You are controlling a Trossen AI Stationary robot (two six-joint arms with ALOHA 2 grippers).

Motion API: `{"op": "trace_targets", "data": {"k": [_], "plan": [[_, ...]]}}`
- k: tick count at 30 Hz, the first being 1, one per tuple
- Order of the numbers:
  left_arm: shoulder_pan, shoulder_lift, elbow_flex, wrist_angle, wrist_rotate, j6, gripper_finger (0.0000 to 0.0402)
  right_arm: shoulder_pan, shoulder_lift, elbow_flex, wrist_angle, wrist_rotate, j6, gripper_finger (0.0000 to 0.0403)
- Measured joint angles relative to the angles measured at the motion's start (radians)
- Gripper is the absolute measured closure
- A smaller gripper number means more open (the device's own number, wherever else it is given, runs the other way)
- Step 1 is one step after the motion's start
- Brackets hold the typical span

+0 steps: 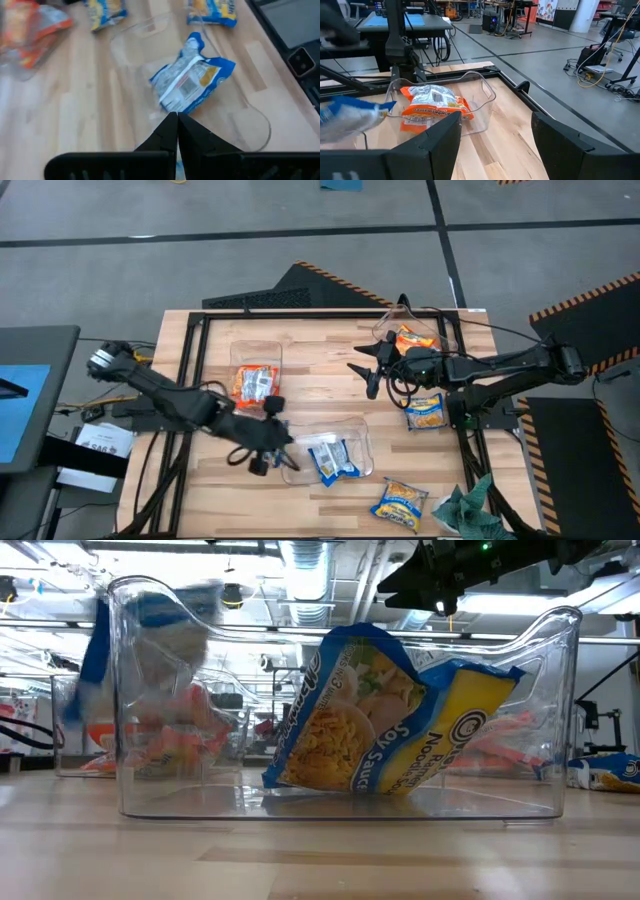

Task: Sort Maruchan noodles
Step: Put the blue noodle pack into the bottom transparent bin

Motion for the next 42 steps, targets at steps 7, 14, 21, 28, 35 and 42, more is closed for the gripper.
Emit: {"op": "trace_targets", "data": {"k": [7, 14, 21, 28, 35, 42], "plan": [[0.037, 0.041, 0.000, -0.010, 0.061, 0.003, 0.0401, 0.000, 0.000, 0.000, -0.004, 0.000, -0.003, 0.0138], [-0.060, -0.009, 0.002, -0.123, 0.036, -0.143, 0.0401, 0.000, 0.000, -0.001, -0.014, 0.000, -0.002, 0.0138], [-0.180, -0.003, 0.001, -0.234, -0.058, -0.248, 0.0362, 0.000, 0.000, -0.001, -0.014, 0.000, 0.001, 0.0138], [-0.219, 0.012, 0.002, -0.253, -0.128, -0.165, 0.0259, 0.000, 0.000, -0.001, -0.013, 0.000, 0.003, 0.0138], [-0.202, 0.091, 0.001, -0.300, -0.030, -0.093, 0.0172, 0.000, 0.000, -0.001, -0.014, 0.000, 0.006, 0.0138], [-0.210, 0.112, 0.002, -0.305, -0.006, -0.028, 0.0155, 0.000, 0.000, -0.001, -0.025, 0.000, 0.007, 0.0138]]}}
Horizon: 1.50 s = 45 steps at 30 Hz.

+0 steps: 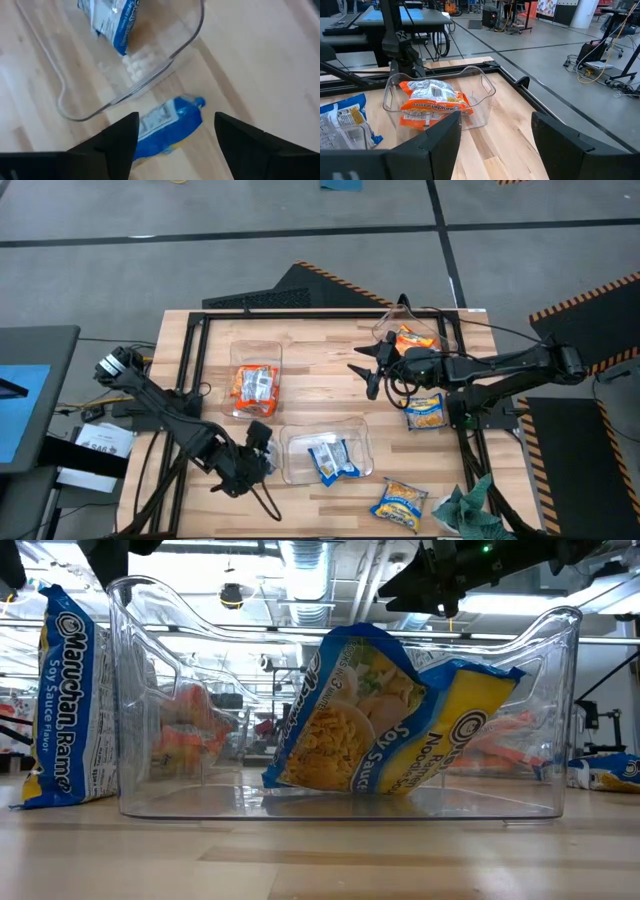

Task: Sort Maruchan noodles
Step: Put the blue noodle pack into the bottom transparent bin

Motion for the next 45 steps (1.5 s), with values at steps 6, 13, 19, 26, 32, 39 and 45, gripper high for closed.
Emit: {"op": "trace_targets", "data": {"k": [6, 13, 19, 26, 32, 39, 45], "plan": [[0.024, 0.018, 0.000, -0.048, -0.022, 0.101, 0.0154, 0.000, 0.000, 0.000, -0.001, 0.000, 0.002, 0.0138], [0.054, 0.052, 0.000, -0.053, 0.000, 0.189, 0.0154, 0.000, 0.000, 0.000, -0.007, 0.000, 0.002, 0.0138], [0.061, 0.114, 0.001, -0.057, -0.027, 0.288, 0.0154, 0.000, 0.000, 0.001, -0.008, 0.000, 0.010, 0.0138], [0.072, 0.132, -0.001, -0.036, -0.108, 0.317, 0.0155, 0.000, 0.000, 0.001, -0.008, 0.000, 0.010, 0.0138], [0.081, 0.132, -0.001, -0.037, -0.065, 0.271, 0.0214, 0.000, 0.000, 0.001, -0.008, 0.000, 0.011, 0.0138], [0.097, 0.132, -0.001, -0.096, -0.033, -0.066, 0.0273, 0.000, 0.000, 0.001, -0.011, 0.000, 0.018, 0.0138], [0.052, 0.131, -0.012, -0.189, -0.032, -0.319, 0.0246, 0.000, 0.000, 0.001, -0.031, 0.000, 0.020, 0.0138]]}}
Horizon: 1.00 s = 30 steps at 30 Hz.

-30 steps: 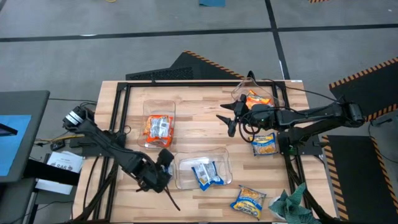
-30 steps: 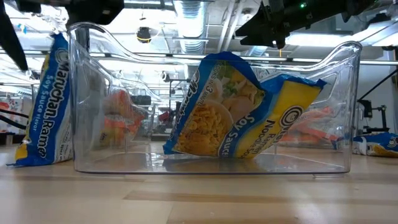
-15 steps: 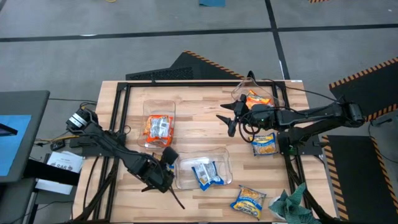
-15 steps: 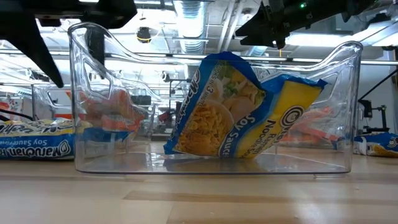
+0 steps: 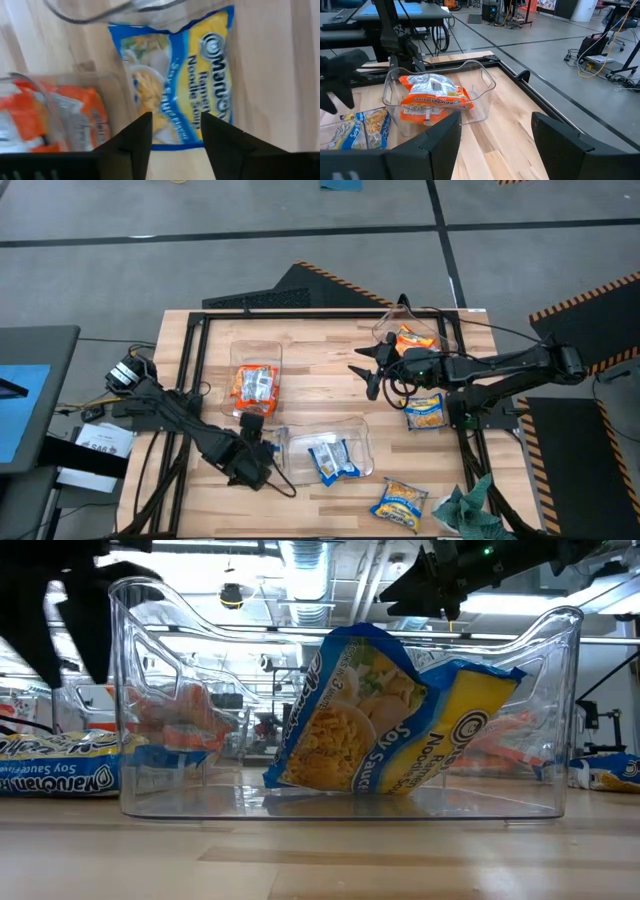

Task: Sort Maruchan noodles
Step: Put the blue noodle pack into the bottom transparent bin

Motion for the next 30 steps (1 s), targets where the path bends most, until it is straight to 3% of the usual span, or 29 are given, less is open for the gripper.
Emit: {"op": "trace_targets", "data": {"k": [5, 13, 22, 30], "plan": [[-0.018, 0.000, -0.076, 0.069, -0.001, -0.080, 0.0198, 0.000, 0.000, 0.000, -0.001, 0.000, 0.000, 0.0138], [0.011, 0.000, -0.168, 0.152, -0.003, -0.080, 0.0143, -0.004, 0.000, 0.000, -0.001, 0.000, 0.000, 0.0138], [0.066, -0.008, -0.251, 0.313, 0.090, -0.117, 0.0136, -0.004, 0.000, 0.000, -0.002, 0.000, 0.016, 0.0138], [0.074, -0.008, -0.269, 0.319, 0.122, -0.136, 0.0146, -0.004, 0.000, 0.000, -0.002, 0.000, 0.016, 0.0138]]}}
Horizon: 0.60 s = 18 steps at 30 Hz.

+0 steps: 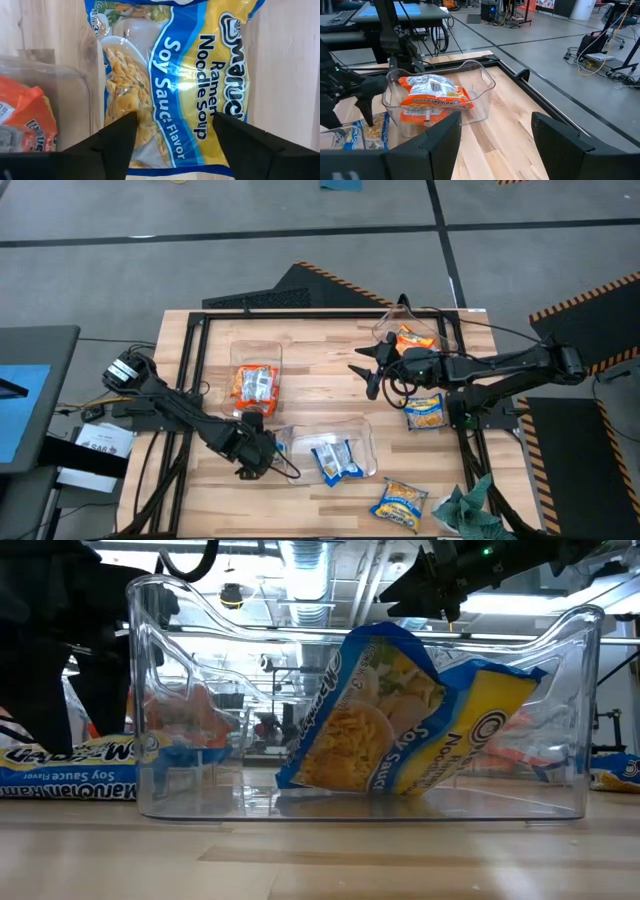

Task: Sort Maruchan noodles
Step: Put the blue noodle pack into the bottom transparent bin

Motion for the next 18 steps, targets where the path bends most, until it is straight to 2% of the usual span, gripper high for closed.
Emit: {"op": "trace_targets", "data": {"k": [4, 10, 18], "plan": [[-0.007, 0.004, -0.001, -0.031, -0.006, -0.035, 0.0199, 0.000, 0.000, 0.000, 0.000, 0.000, 0.000, 0.0138], [-0.016, 0.005, -0.002, -0.077, -0.020, -0.109, 0.0374, 0.000, 0.000, 0.000, 0.000, 0.000, 0.000, 0.0138], [-0.029, -0.074, 0.020, -0.157, 0.033, -0.178, 0.0400, 0.000, 0.000, 0.000, 0.000, 0.000, 0.000, 0.0138]]}}
